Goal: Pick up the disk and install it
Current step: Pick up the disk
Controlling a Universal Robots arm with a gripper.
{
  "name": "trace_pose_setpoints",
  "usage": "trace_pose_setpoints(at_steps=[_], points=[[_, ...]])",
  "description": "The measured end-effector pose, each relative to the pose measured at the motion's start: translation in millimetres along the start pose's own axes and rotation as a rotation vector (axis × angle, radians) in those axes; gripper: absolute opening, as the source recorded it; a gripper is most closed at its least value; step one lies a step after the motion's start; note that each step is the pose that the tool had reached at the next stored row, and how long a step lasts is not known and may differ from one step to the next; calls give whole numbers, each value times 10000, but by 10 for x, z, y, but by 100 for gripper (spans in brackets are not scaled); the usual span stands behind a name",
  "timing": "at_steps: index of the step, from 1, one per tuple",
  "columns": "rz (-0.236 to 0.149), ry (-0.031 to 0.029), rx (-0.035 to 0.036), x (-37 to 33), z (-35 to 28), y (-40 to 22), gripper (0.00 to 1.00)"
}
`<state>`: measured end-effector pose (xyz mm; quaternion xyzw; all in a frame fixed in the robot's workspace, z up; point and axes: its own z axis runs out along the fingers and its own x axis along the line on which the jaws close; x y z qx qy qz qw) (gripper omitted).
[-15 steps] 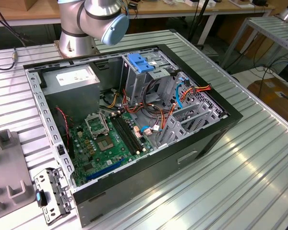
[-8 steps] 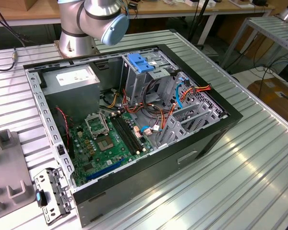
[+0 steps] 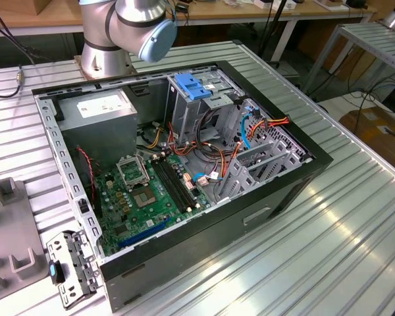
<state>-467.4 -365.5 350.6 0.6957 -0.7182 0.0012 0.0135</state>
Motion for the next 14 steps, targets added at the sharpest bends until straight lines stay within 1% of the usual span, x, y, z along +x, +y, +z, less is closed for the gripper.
trace_pose_setpoints(at_steps=[5,8,9,11,13,14], points=[[0,-1,2,-2,3,0,54],[0,-1,1,-30,18,1,54],[0,-2,3,-37,35,1,54],[0,0,3,-43,87,6,54],[0,-1,6,-44,154,13,54],[1,0,6,-45,172,16,54]])
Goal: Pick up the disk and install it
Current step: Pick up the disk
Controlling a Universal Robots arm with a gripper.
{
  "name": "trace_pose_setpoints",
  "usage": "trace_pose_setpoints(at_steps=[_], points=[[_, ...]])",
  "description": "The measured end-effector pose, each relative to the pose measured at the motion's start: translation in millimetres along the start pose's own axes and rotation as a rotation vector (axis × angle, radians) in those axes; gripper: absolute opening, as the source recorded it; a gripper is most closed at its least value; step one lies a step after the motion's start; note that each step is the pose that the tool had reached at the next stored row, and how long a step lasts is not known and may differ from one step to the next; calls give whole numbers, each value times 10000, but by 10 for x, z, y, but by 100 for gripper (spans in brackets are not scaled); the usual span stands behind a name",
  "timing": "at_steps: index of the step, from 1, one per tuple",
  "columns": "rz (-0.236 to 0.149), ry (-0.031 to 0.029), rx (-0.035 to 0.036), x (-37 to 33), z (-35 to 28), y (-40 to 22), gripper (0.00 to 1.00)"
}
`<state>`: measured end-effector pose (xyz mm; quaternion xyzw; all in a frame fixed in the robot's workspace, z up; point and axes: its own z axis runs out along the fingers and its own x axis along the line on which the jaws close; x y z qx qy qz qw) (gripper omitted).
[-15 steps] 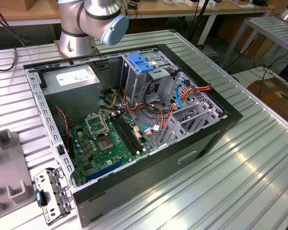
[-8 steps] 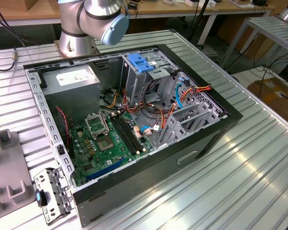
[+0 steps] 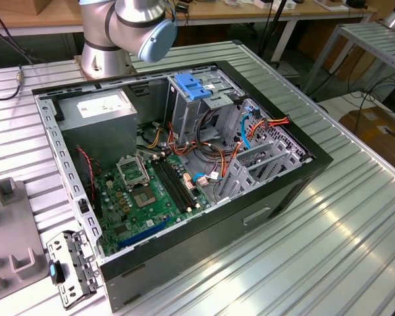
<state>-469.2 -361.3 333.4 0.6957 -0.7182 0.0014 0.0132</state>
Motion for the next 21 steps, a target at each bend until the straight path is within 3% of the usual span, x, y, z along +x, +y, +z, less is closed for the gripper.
trace_pose_setpoints(at_steps=[5,8,11,16,21], points=[[0,-1,21,-2,167,28,54],[1,-4,140,-2,232,92,54],[1,-5,177,-8,292,106,54],[6,46,193,-25,375,85,54],[7,69,194,-26,380,84,54]])
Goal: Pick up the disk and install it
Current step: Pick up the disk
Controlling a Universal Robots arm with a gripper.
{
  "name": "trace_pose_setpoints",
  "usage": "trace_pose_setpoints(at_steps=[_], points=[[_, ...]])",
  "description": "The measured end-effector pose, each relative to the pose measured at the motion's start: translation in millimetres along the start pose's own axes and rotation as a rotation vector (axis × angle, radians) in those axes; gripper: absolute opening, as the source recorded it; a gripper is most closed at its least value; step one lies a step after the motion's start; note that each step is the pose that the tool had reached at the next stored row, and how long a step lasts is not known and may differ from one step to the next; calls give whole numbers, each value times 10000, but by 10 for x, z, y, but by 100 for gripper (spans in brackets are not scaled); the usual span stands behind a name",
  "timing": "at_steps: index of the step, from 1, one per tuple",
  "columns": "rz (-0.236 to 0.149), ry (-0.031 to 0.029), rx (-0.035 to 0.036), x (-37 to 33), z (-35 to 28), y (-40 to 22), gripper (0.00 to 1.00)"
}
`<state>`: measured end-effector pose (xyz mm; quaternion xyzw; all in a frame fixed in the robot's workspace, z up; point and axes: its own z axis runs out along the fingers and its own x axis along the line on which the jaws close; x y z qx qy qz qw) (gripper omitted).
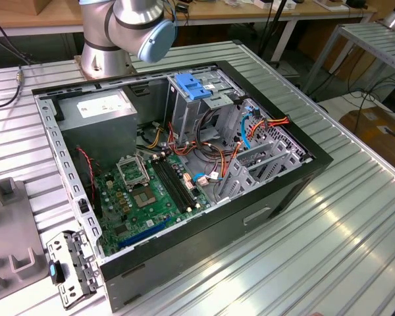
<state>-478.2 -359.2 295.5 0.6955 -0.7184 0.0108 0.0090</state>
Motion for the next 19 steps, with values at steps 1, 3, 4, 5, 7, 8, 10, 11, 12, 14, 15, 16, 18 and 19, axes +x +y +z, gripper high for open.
trace_pose_setpoints(at_steps=[1,3,4,5,7,8,10,11,12,14,15,16,18,19], points=[[0,0,0,0,0,0,54],[1,0,1,-1,1,-5,54],[1,1,0,0,1,-6,54],[0,1,0,0,3,-9,54],[0,1,0,-1,5,-9,54],[0,1,0,-1,5,-9,54],[0,1,0,0,5,-9,54],[0,1,0,0,5,-9,54],[0,1,0,0,5,-9,54],[0,1,0,0,5,-9,54],[0,1,-1,0,5,-9,54],[0,1,0,0,6,-9,54],[0,1,0,-1,6,-9,46],[0,1,0,0,6,-9,39]])
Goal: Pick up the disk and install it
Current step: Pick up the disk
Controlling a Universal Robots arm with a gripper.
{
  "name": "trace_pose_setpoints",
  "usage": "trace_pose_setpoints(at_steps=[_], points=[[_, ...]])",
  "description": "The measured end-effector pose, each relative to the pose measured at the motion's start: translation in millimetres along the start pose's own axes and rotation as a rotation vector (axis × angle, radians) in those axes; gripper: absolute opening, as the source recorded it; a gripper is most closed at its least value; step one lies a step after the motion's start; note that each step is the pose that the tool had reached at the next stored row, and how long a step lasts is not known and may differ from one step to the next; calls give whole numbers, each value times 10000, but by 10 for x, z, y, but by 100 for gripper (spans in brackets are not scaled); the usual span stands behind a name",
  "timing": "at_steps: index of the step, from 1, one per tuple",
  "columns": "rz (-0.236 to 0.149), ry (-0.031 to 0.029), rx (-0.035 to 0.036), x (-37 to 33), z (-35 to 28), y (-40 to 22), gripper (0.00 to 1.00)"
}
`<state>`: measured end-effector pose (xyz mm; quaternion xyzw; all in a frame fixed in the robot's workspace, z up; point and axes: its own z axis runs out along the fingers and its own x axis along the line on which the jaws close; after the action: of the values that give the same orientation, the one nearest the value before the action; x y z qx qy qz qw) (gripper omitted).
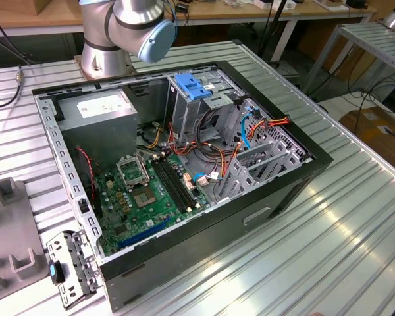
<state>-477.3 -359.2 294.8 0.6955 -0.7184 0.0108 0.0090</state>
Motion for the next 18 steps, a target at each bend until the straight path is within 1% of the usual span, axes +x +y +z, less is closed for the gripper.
trace_pose_setpoints(at_steps=[4,7,14,18], points=[[0,0,0,0,0,0,39],[0,0,0,0,1,0,37],[0,-2,4,0,3,0,37],[0,-1,1,1,-32,0,37]])
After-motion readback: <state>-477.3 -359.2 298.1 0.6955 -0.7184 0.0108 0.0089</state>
